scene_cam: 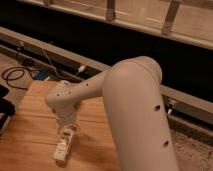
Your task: Place the bottle in the ceramic bowl
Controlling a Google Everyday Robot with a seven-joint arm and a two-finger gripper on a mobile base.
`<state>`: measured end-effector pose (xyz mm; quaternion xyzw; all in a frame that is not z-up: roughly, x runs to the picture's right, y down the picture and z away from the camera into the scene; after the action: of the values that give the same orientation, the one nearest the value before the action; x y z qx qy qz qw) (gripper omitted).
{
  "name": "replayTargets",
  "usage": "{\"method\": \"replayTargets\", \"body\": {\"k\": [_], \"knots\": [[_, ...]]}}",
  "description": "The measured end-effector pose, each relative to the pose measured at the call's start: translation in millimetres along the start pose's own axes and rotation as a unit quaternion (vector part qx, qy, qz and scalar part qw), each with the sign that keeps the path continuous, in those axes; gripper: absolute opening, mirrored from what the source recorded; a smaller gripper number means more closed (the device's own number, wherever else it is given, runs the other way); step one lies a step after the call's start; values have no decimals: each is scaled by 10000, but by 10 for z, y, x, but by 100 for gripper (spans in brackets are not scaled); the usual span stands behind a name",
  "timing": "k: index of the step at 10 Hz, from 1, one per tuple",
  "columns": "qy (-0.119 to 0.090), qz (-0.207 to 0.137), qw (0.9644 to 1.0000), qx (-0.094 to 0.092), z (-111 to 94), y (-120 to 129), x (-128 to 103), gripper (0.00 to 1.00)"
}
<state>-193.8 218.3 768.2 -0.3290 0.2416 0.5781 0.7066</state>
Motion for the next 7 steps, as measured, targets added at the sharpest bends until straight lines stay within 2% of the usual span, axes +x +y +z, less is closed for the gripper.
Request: {"method": "replayTargets", "body": {"k": [2,6,7], "knots": [[77,78,9999,-93,75,-49,10,65],[392,-24,9976,-565,462,202,47,65],[441,-14,9971,-617,506,249,47,60]]}}
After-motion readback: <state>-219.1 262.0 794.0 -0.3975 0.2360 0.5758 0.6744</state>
